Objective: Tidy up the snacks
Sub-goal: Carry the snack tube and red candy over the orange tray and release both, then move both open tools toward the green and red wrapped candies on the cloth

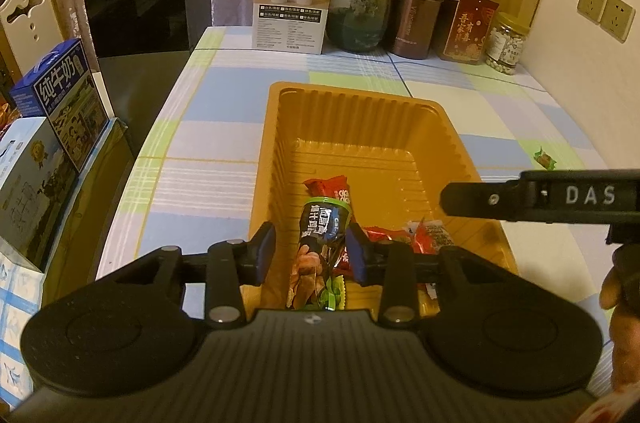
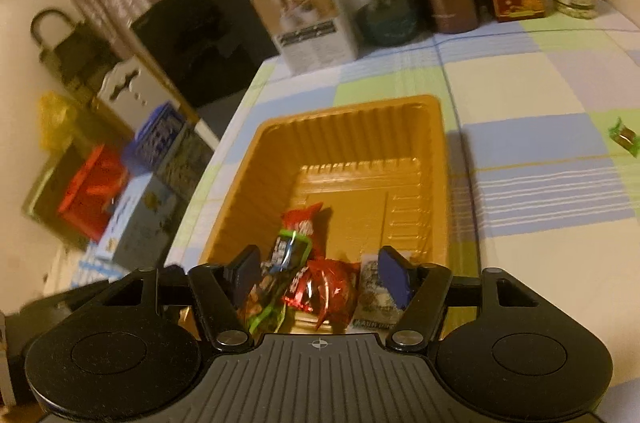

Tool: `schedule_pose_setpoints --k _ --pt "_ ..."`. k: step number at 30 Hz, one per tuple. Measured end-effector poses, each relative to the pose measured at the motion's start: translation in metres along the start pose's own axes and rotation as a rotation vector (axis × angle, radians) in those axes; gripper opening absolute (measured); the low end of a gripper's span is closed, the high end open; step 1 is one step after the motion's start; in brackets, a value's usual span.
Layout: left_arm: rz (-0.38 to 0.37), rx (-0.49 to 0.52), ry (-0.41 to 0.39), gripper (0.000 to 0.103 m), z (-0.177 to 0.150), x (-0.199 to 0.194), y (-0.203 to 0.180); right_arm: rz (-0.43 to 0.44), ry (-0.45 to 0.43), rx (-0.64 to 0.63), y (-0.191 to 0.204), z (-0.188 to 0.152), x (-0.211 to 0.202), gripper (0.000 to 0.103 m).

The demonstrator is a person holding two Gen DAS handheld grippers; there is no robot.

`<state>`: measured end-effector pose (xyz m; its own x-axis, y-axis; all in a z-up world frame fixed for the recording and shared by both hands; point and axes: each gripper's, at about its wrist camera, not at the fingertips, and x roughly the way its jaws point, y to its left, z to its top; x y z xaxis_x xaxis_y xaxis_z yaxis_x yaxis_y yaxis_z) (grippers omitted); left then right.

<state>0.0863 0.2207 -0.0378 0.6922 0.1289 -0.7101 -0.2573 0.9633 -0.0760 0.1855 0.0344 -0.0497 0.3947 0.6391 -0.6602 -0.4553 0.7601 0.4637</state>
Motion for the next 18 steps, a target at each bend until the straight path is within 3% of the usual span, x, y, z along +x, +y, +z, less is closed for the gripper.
schedule_pose_setpoints --k 9,18 --pt "-0.006 -0.028 -0.007 0.046 -0.006 -0.013 -0.007 -0.069 -0.008 0.056 -0.021 -0.011 -0.026 0.065" --pt "-0.019 -0.042 -0.014 0.062 -0.014 -0.037 -0.026 -0.133 -0.034 0.093 -0.041 -0.032 -0.072 0.065"
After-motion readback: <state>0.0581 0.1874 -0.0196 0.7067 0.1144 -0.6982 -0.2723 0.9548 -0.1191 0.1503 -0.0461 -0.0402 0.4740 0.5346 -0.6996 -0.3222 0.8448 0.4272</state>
